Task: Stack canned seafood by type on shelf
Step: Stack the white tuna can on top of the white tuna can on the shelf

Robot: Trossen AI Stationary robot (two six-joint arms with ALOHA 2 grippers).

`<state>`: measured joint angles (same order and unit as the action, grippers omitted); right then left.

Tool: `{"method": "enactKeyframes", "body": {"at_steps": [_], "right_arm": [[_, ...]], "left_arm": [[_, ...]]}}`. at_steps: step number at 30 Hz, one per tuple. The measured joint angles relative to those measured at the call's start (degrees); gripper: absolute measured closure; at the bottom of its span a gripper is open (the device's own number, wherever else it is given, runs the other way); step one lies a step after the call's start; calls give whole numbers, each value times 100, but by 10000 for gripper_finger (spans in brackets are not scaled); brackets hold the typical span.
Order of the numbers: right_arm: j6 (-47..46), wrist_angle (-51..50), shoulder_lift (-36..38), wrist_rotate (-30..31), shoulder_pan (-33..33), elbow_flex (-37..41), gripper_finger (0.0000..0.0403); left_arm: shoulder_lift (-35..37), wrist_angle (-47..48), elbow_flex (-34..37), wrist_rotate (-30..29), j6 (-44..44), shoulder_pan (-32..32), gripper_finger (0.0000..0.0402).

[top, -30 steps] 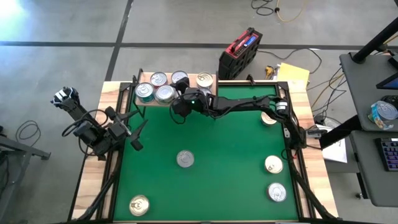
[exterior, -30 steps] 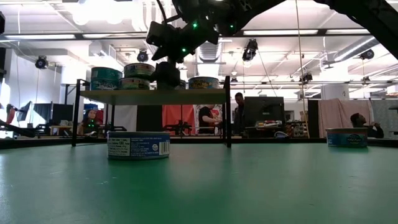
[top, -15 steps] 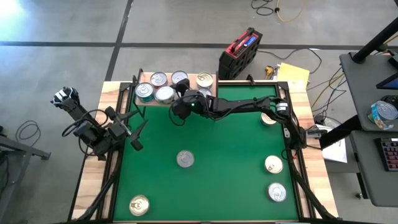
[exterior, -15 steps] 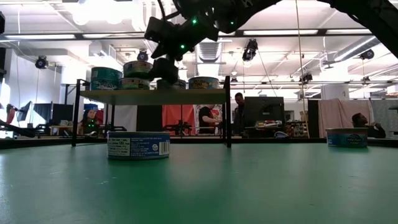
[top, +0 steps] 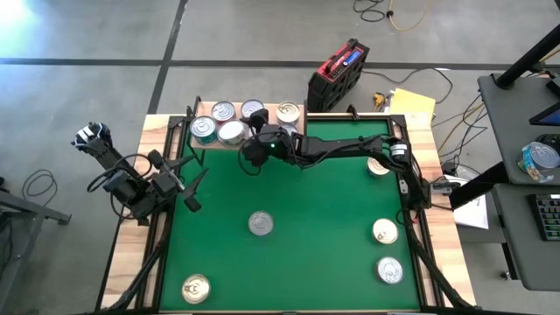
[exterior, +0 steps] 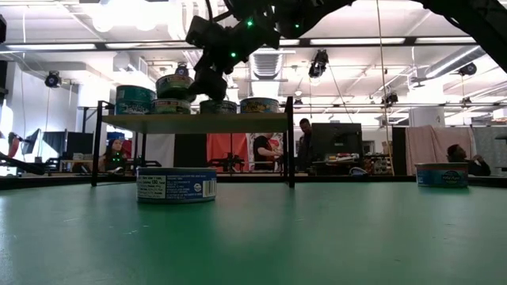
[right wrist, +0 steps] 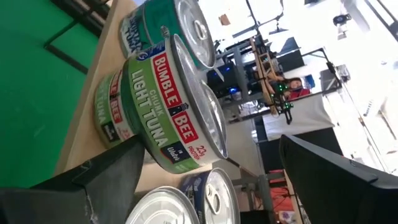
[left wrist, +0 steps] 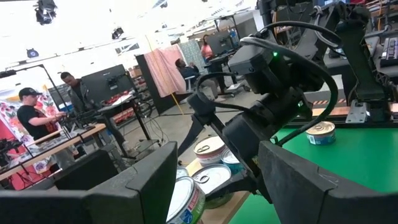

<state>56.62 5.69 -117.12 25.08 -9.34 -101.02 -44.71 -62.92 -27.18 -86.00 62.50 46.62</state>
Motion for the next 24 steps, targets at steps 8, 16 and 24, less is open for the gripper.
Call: {"method": "enactKeyframes", "body": {"at_steps": [8,16,24], "right_arm": [[-115,17,-11,-50,-4,-181,42],[-304,-484,-26,-153,-4,-181,42],[-264,31,-24,-153,-4,-192,42]], "left_arm": [[2,0,0,2,0,-1,191],[0,0,0,2,-42,1,191],[0,4,0,4,-104,-1,191]]}}
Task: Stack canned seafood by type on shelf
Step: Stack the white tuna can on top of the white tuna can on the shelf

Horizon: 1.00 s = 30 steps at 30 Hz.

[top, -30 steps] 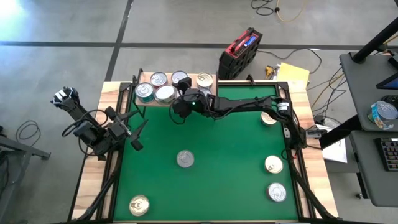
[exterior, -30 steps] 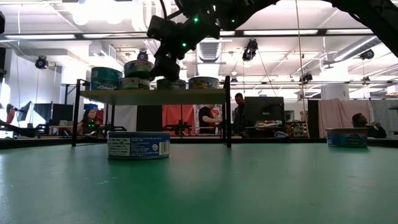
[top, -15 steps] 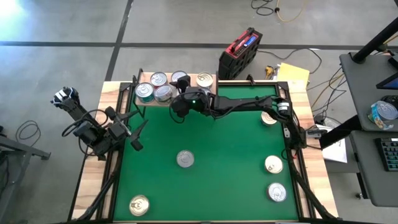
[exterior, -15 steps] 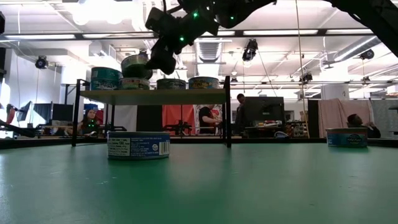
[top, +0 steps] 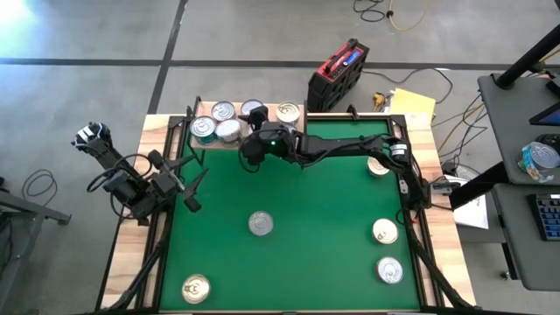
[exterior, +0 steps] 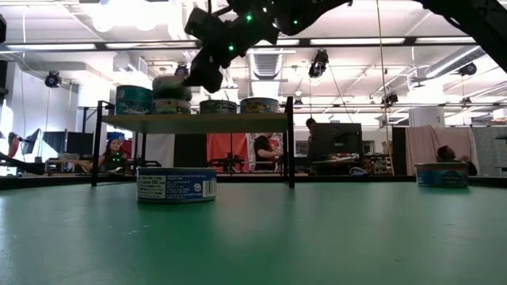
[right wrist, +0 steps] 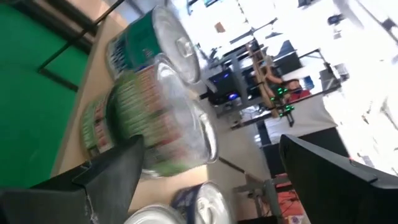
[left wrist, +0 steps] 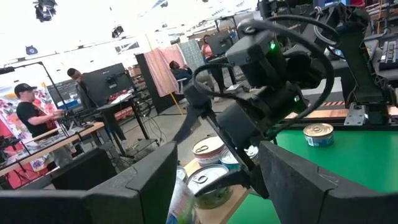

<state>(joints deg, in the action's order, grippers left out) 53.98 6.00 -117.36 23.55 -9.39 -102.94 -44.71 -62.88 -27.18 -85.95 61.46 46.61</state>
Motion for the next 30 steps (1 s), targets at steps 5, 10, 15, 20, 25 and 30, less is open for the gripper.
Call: {"method": "enactKeyframes", "body": {"at_steps": [5,10,15,20,25,30], "right_arm": [[-151,-244,0,20,0,4,42],[-104,-356,2,199,22,-36,42],[-223,-760,120,372,120,-116,42],[-1036,-1767,477,346,192,-153,42],[-2212,-2868,947,-190,214,-157,42],[-3072,-3505,1169,-751,259,-92,46]], "left_arm": [[0,190,0,1,-120,0,191],[0,232,0,0,-199,0,191],[0,234,0,-4,-199,2,191],[0,295,13,-8,-253,2,191],[-23,336,20,-4,-364,2,191],[-141,440,20,-7,-547,2,191]]}}
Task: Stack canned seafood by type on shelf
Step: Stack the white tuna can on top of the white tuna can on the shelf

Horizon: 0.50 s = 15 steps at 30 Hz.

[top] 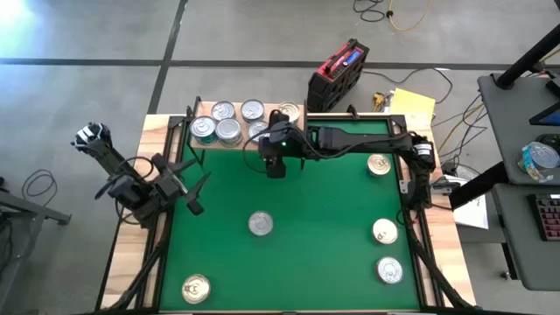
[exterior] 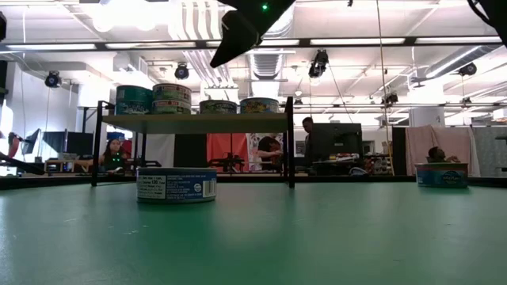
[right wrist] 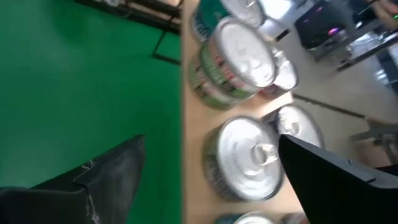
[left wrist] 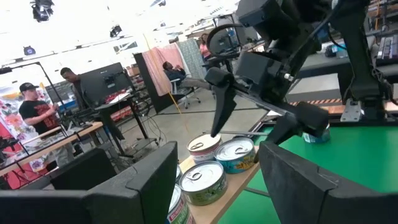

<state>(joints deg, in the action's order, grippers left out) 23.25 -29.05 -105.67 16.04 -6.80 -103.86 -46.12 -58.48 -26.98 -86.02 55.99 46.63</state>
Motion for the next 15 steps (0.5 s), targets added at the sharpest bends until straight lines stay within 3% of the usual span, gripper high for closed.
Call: {"method": "enactKeyframes", "body": {"at_steps": [4,8,11,15], "right_arm": [[-228,-44,31,-1,62,135,71],[-470,-38,29,-1,80,237,136],[-606,60,27,37,73,239,218],[-522,421,26,11,-88,239,360]], "left_arm": [[-190,1,0,0,0,-2,191],[-377,0,-23,-2,43,0,191],[-451,-2,-36,-4,67,0,191],[-471,-2,-37,-6,70,-2,191]]}}
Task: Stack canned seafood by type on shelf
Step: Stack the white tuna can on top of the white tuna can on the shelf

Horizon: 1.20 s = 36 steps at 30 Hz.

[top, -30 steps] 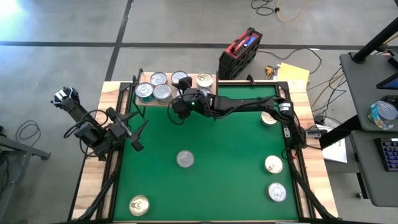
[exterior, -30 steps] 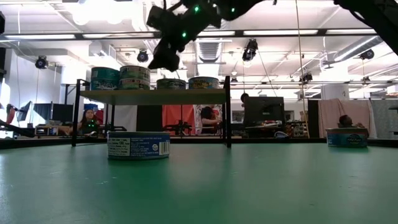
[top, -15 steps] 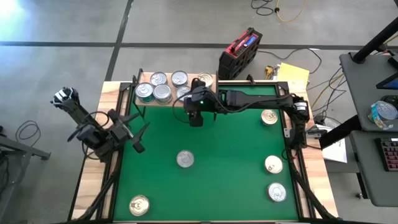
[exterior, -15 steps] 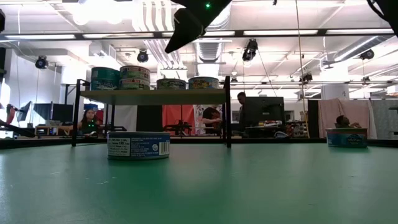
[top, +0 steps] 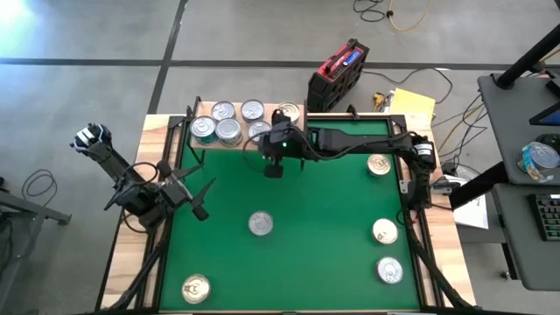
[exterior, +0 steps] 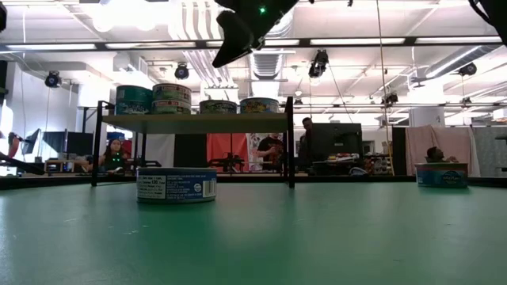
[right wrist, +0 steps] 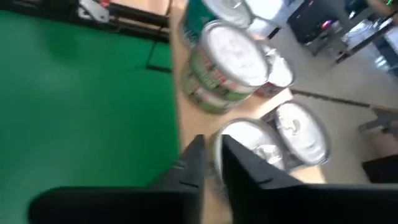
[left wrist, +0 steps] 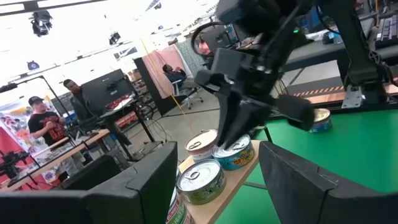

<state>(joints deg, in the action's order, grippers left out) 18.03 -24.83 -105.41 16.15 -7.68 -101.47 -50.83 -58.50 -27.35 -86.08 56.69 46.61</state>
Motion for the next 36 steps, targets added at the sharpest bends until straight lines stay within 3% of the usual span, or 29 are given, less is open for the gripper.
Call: {"method": "enactKeyframes", "body": {"at_steps": [7,11,36], "right_arm": [[-88,339,-278,-61,-551,4,394],[-346,373,-367,-654,-789,9,394],[-450,412,-612,-760,-759,30,394]], "left_arm": [[9,4,0,-39,18,2,191],[9,7,0,-39,95,1,191],[17,7,0,-37,131,0,191]]}}
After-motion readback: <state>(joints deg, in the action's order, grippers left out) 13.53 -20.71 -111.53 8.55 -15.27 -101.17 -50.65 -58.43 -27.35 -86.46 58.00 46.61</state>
